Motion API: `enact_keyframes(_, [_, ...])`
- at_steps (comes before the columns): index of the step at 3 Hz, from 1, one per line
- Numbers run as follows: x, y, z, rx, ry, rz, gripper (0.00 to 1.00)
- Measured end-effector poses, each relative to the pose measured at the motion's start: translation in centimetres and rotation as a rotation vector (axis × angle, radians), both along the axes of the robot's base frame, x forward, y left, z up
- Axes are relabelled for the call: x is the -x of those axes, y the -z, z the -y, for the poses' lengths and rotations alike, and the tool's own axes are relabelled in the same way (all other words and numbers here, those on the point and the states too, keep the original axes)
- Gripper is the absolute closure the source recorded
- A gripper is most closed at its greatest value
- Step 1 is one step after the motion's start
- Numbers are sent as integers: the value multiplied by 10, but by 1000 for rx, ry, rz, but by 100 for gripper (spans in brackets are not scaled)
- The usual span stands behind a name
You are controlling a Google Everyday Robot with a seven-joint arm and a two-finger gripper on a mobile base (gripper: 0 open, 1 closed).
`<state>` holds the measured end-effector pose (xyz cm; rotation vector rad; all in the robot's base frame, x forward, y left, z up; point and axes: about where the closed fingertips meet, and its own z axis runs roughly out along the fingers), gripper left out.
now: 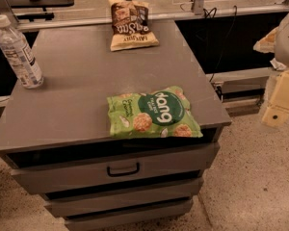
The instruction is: Pick brown chip bag
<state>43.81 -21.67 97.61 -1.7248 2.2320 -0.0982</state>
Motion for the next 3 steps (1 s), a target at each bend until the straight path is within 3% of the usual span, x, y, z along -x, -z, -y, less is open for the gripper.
enact_keyframes(1, [-1,-1,-1,-1,-1,3,0])
enact_keyframes(2, [-37,0,-6,-44,-4,54,0])
enact_keyframes(3, [-111,-1,-16,-152,-1,137,0])
